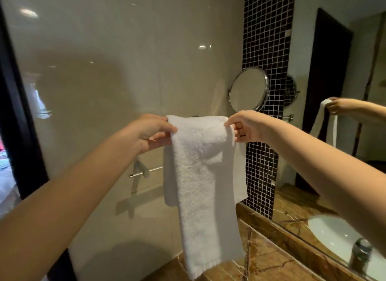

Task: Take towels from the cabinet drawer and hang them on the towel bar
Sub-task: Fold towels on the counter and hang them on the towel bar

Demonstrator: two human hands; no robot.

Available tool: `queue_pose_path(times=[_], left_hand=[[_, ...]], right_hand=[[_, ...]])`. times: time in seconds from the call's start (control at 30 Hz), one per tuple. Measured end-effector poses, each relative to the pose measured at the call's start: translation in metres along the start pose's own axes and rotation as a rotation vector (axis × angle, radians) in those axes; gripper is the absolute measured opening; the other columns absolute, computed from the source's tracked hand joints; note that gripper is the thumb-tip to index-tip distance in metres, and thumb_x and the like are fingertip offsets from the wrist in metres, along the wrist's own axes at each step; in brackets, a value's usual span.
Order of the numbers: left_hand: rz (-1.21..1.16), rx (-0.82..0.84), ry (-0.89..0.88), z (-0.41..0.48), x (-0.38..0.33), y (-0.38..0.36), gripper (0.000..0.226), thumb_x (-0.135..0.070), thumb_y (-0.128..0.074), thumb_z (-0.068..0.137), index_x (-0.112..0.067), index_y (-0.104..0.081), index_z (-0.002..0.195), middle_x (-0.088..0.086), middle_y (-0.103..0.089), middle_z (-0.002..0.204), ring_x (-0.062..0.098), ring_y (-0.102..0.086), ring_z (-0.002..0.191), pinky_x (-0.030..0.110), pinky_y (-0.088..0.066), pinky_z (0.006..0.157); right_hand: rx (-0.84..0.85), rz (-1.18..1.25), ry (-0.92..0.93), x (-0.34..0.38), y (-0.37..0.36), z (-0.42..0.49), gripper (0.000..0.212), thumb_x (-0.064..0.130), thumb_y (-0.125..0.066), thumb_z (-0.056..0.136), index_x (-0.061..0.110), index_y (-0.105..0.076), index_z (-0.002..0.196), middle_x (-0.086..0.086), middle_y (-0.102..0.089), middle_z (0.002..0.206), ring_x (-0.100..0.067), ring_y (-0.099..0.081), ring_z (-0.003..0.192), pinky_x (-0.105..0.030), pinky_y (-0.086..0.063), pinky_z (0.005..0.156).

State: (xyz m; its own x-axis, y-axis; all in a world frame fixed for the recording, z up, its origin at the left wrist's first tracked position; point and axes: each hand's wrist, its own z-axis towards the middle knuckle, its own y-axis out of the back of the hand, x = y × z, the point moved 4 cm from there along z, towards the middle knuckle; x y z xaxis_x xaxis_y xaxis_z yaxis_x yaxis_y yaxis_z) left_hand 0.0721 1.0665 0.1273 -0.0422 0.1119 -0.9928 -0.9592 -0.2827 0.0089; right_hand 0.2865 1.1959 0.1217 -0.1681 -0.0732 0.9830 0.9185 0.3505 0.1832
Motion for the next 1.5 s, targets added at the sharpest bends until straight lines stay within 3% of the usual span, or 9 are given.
queue_pose_path(times=[0.1,0.17,0.27,0.43,0.6,0.83,0.97,1.2,1.5], left_hand=[[-0.008,0.001,-0.007,0.010,-0.008,0.003,0.022,0.010,-0.057,0.083,-0.009,-0.063,0.091,0.003,-0.067,0.075,0.009,-0.065,0.059,0.021,-0.056,0.057],[-0.007,-0.009,-0.014,0.017,-0.015,0.007,0.021,0.010,-0.057,0.083,-0.010,-0.063,0.082,0.000,-0.068,0.067,0.009,-0.064,0.063,0.020,-0.056,0.058],[-0.023,-0.021,-0.026,0.027,-0.027,0.013,0.021,0.009,-0.057,0.083,-0.011,-0.062,0.081,0.002,-0.065,0.077,0.011,-0.060,0.071,0.019,-0.056,0.059],[-0.061,-0.043,-0.021,0.045,-0.051,0.028,0.019,0.007,-0.055,0.085,-0.010,-0.060,0.079,0.001,-0.067,0.065,0.007,-0.063,0.062,0.019,-0.055,0.058],[-0.049,-0.040,-0.060,0.061,-0.072,0.043,0.020,0.004,-0.055,0.087,-0.011,-0.060,0.075,0.001,-0.065,0.071,0.006,-0.063,0.063,0.020,-0.056,0.062],[-0.060,-0.070,-0.086,0.081,-0.091,0.065,0.019,0.004,-0.054,0.088,-0.011,-0.059,0.076,-0.002,-0.067,0.055,0.004,-0.065,0.051,0.018,-0.055,0.052],[-0.042,-0.091,-0.122,0.092,-0.100,0.076,0.017,0.004,-0.054,0.088,-0.010,-0.060,0.081,0.000,-0.069,0.061,0.005,-0.066,0.051,0.018,-0.053,0.047],[-0.005,-0.116,-0.112,0.106,-0.076,0.087,0.019,0.006,-0.056,0.086,-0.011,-0.059,0.077,-0.003,-0.068,0.054,0.005,-0.065,0.049,0.019,-0.056,0.052],[-0.079,-0.131,-0.008,0.118,-0.028,0.095,0.017,0.009,-0.056,0.084,-0.007,-0.061,0.082,0.001,-0.070,0.057,0.008,-0.067,0.051,0.021,-0.055,0.047]], right_hand=[[0.002,0.017,0.015,0.011,0.000,0.014,0.006,0.002,-0.056,0.079,0.008,-0.056,0.079,-0.006,-0.052,0.074,-0.017,-0.051,0.060,-0.031,-0.052,0.065],[0.007,0.004,0.036,0.023,-0.001,0.020,0.006,0.002,-0.055,0.080,0.008,-0.056,0.079,-0.006,-0.055,0.073,-0.017,-0.053,0.061,-0.029,-0.052,0.061],[0.007,-0.014,0.073,0.042,-0.004,0.030,0.006,0.002,-0.054,0.080,0.008,-0.056,0.080,-0.005,-0.058,0.071,-0.017,-0.056,0.061,-0.028,-0.052,0.059],[0.012,-0.032,0.111,0.073,-0.017,0.047,0.007,0.004,-0.052,0.082,0.010,-0.055,0.078,-0.002,-0.056,0.071,-0.016,-0.054,0.065,-0.027,-0.048,0.066],[0.016,-0.012,0.137,0.099,-0.030,0.066,0.014,0.006,-0.050,0.084,0.011,-0.054,0.071,0.000,-0.055,0.065,-0.014,-0.052,0.058,-0.026,-0.047,0.064],[0.021,0.009,0.166,0.122,-0.046,0.097,0.013,0.006,-0.051,0.082,0.011,-0.056,0.071,0.000,-0.056,0.063,-0.013,-0.055,0.055,-0.023,-0.050,0.060],[0.033,0.041,0.191,0.133,-0.054,0.114,0.011,0.006,-0.053,0.079,0.011,-0.057,0.070,0.000,-0.057,0.064,-0.015,-0.056,0.056,-0.023,-0.050,0.063],[0.073,0.017,0.157,0.115,-0.066,0.140,0.013,0.005,-0.053,0.078,0.013,-0.056,0.068,0.001,-0.058,0.061,-0.013,-0.057,0.051,-0.021,-0.049,0.059],[0.126,-0.024,0.066,0.076,-0.079,0.157,0.014,0.004,-0.053,0.081,0.012,-0.056,0.070,-0.001,-0.056,0.065,-0.014,-0.055,0.059,-0.025,-0.050,0.065]])
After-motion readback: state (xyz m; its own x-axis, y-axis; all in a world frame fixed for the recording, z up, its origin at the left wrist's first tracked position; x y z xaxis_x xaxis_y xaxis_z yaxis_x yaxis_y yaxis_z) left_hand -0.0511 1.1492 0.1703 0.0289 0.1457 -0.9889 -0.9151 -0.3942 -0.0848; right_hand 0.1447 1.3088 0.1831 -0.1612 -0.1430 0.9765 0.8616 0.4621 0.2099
